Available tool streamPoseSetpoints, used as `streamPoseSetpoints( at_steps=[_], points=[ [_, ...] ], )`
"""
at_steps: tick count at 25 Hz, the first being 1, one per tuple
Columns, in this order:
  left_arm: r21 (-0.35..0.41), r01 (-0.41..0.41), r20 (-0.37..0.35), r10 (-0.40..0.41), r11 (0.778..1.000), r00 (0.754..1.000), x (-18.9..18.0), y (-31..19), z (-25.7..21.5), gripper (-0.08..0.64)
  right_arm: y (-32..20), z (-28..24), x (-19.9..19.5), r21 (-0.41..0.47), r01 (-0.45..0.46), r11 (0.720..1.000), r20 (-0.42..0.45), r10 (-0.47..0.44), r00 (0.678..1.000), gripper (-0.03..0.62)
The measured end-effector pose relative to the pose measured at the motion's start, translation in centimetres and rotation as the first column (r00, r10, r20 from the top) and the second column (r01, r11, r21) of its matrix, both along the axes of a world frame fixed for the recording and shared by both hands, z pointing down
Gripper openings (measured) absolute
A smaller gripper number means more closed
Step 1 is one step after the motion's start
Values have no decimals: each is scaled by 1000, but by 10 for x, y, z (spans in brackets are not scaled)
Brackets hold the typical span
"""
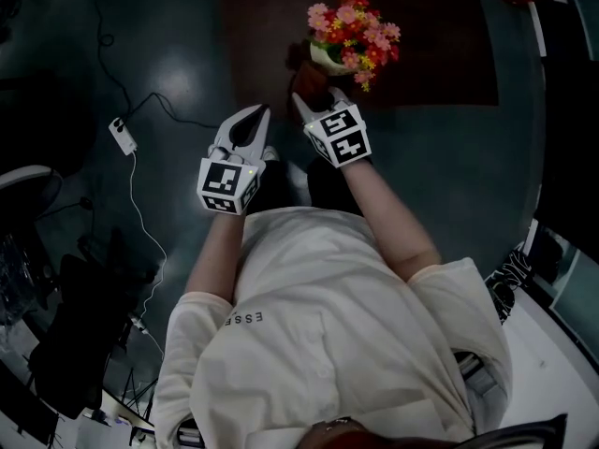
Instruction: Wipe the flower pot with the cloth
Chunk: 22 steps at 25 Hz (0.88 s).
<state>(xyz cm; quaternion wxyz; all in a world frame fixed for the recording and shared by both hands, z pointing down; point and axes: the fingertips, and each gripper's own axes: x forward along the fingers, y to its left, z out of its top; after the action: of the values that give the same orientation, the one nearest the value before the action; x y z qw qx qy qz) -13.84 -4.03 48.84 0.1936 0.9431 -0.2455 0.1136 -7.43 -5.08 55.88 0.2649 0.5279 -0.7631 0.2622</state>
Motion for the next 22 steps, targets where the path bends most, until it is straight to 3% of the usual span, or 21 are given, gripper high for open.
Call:
streamPoseSetpoints(
  at_steps=[5, 10, 14, 22],
  points=[
    [-18, -30, 67, 31, 999, 997, -14, -3, 13, 15, -62, 7, -3, 13, -156, 988, -11, 157, 988, 46],
    [-30, -36, 47, 37, 999, 998, -24, -9, 15, 15, -86, 14, 10, -66, -356, 932, 65, 361, 931, 46],
    [-56, -65, 22, 67, 996, 998, -22, -13, 18, 15, -81, 17, 21, -90, -403, 911, 69, 409, 910, 44],
    [-39, -120, 31, 122, 992, 992, -4, -21, 16, 15, -41, 22, 36, -148, -442, 885, 97, 457, 884, 44]
  ],
)
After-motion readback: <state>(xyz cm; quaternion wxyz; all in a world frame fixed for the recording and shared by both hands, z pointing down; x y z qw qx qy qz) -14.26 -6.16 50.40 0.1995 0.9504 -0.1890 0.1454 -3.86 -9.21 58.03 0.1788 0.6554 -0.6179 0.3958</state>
